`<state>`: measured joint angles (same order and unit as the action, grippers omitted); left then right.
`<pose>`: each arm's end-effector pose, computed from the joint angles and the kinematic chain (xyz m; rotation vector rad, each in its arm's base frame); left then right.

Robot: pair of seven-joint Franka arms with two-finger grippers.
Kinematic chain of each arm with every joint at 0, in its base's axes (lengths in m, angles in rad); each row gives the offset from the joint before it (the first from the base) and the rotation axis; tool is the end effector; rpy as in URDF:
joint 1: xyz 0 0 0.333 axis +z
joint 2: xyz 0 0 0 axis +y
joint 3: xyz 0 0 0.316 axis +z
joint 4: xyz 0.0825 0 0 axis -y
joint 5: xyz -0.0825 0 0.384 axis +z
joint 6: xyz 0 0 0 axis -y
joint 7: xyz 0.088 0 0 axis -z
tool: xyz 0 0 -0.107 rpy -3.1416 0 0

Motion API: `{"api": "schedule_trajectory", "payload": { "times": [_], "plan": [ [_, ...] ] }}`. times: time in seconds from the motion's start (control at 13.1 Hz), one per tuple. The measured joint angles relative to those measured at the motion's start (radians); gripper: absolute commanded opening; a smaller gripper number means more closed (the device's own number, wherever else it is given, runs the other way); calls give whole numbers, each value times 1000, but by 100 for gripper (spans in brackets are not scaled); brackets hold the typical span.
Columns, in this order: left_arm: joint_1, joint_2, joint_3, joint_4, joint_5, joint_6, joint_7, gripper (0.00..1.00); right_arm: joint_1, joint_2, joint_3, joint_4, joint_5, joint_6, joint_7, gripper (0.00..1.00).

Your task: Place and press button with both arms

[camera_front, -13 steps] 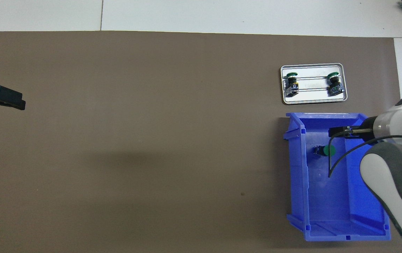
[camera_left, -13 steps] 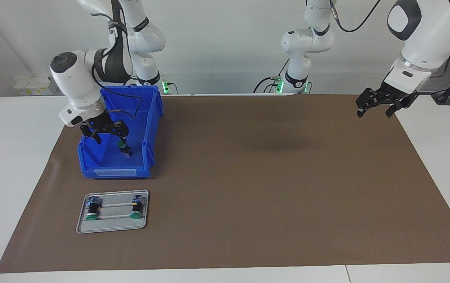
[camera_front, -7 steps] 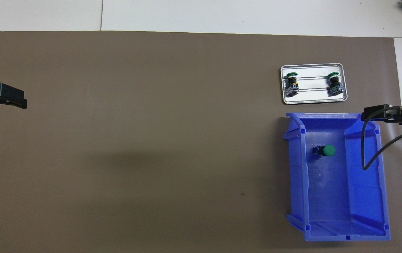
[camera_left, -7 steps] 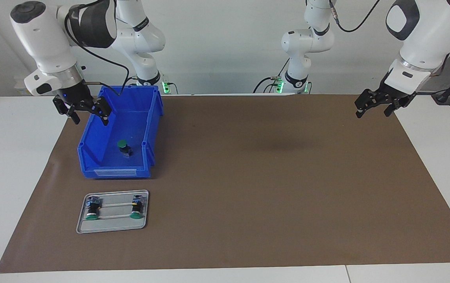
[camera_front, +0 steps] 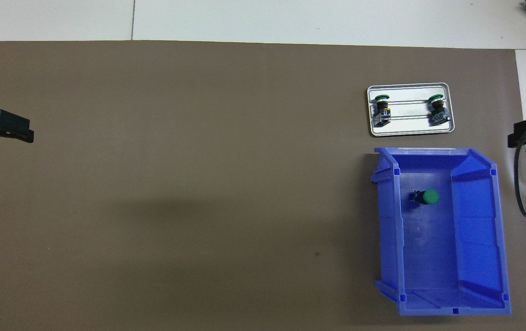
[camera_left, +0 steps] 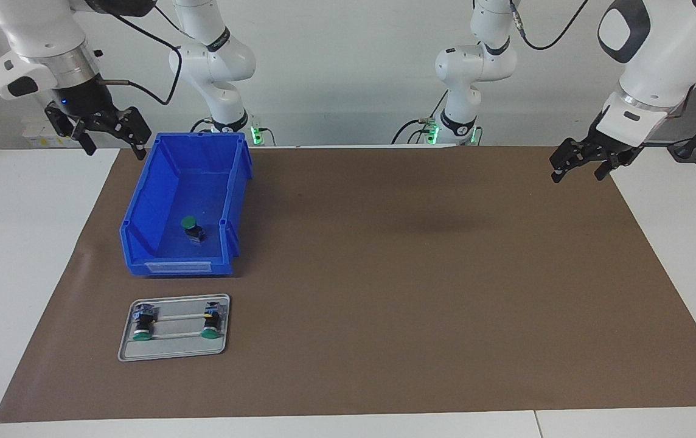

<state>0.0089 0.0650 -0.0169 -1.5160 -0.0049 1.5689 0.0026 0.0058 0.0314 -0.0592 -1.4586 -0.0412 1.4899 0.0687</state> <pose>0.5743 -0.0048 0.6135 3.1355 -0.0165 -0.0190 0.5554 -0.0338 0.6526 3.0926 -0.1942 0.0004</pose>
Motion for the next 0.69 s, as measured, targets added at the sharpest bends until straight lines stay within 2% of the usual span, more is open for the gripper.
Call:
{"api": "schedule_trajectory", "payload": {
  "times": [0.69],
  "plan": [
    [0, 0, 0, -1, 0, 0, 0, 100, 12, 15, 12, -19, -18, 6, -34, 100]
  ]
}}
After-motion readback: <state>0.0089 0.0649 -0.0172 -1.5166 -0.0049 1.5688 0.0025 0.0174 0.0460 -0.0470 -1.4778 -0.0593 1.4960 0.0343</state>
